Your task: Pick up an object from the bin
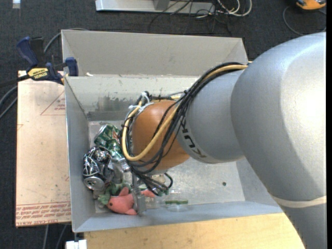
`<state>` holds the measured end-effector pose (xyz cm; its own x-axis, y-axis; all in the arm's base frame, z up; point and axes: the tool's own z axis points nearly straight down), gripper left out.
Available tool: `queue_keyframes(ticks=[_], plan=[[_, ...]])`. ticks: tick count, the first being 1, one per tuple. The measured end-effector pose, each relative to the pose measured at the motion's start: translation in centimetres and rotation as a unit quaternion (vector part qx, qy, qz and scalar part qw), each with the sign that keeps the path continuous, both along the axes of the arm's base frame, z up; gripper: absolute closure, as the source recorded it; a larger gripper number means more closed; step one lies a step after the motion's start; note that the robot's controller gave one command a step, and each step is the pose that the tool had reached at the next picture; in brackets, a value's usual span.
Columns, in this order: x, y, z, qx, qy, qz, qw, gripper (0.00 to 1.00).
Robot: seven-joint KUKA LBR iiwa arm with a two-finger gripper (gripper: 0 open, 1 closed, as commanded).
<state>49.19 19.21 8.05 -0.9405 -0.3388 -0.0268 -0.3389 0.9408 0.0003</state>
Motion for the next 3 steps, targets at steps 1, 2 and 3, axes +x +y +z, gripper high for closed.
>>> queue_keyframes(ticks=[1,2,3], plan=[[-0.49,4.66,-0.64,-0.005,0.0008,0.105,0.9945,0.00],[-0.88,5.20,-0.80,-0.003,-0.0046,0.104,0.9945,1.00],[-0.89,5.20,-0.80,-0.003,-0.0046,0.104,0.9946,1.00]])
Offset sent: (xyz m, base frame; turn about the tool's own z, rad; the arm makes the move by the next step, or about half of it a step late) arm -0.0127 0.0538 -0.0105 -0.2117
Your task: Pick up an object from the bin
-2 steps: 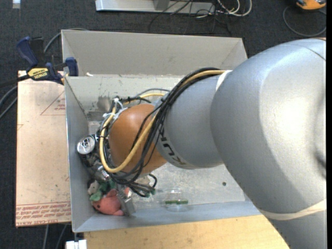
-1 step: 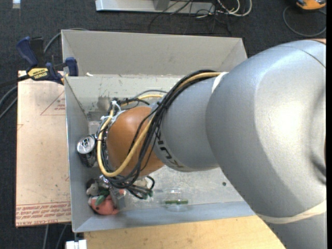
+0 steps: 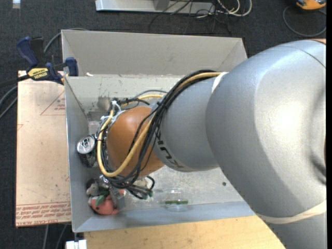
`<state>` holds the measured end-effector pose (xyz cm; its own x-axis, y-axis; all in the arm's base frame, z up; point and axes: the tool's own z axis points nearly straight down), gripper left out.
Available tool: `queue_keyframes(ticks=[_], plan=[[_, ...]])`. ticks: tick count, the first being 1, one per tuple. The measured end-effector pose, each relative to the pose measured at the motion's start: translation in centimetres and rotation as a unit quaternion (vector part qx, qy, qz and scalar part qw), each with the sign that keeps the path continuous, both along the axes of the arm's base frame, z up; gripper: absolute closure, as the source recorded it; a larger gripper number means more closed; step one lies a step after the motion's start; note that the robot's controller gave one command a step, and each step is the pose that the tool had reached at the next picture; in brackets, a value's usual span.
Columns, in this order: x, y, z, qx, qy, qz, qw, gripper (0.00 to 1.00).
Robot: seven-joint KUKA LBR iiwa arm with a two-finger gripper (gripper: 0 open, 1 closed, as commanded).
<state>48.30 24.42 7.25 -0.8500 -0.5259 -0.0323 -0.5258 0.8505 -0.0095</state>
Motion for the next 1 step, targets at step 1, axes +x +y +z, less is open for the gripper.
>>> queue_keyframes(ticks=[1], plan=[[-0.08,-0.04,0.40,0.000,0.0008,0.000,1.0000,1.00]])
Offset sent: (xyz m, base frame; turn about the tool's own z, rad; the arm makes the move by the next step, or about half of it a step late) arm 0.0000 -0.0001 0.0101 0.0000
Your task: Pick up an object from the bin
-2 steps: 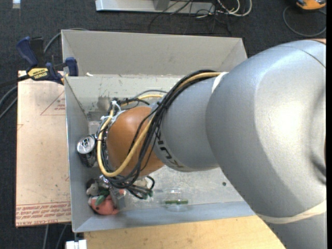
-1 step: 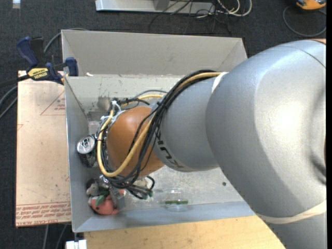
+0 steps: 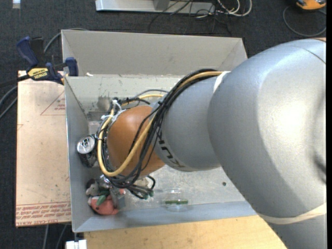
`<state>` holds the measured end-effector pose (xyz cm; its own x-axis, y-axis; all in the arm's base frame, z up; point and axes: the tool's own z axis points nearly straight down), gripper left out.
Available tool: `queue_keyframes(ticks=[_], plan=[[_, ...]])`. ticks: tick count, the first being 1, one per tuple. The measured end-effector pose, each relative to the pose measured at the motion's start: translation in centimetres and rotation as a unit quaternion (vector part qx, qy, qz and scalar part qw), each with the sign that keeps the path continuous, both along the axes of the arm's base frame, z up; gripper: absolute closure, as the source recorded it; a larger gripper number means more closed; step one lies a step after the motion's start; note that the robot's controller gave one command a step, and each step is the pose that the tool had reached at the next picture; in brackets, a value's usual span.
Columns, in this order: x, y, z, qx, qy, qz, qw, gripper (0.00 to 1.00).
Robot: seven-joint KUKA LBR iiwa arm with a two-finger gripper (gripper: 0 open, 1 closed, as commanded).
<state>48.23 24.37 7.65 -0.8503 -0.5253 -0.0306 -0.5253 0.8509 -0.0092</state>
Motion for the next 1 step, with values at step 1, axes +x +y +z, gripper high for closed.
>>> queue_keyframes(ticks=[1], plan=[[-0.12,0.08,1.16,0.000,0.0012,0.000,1.0000,1.00]])
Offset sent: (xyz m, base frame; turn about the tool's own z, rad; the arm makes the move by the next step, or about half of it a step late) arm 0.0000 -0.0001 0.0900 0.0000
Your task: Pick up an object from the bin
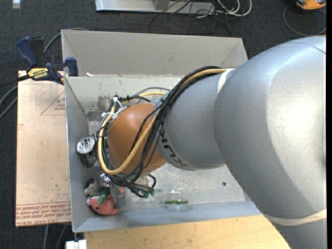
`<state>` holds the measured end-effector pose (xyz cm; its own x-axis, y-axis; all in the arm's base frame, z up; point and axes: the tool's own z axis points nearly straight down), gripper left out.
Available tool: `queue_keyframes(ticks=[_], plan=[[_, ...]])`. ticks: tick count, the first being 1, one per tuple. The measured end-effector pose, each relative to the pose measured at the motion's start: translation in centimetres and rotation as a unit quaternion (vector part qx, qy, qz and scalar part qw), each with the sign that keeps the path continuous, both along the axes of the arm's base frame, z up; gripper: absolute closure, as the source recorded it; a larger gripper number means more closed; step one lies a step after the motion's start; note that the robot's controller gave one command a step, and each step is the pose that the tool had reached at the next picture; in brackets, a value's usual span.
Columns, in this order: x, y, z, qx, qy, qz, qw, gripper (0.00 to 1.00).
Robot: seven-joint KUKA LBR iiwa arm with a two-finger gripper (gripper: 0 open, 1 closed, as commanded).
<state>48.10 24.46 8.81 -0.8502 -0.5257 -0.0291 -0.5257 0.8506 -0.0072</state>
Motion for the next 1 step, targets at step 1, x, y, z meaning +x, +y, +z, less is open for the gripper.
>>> queue_keyframes(ticks=[1], plan=[[-0.13,0.04,1.19,-0.001,0.0021,0.001,1.0000,1.00]])
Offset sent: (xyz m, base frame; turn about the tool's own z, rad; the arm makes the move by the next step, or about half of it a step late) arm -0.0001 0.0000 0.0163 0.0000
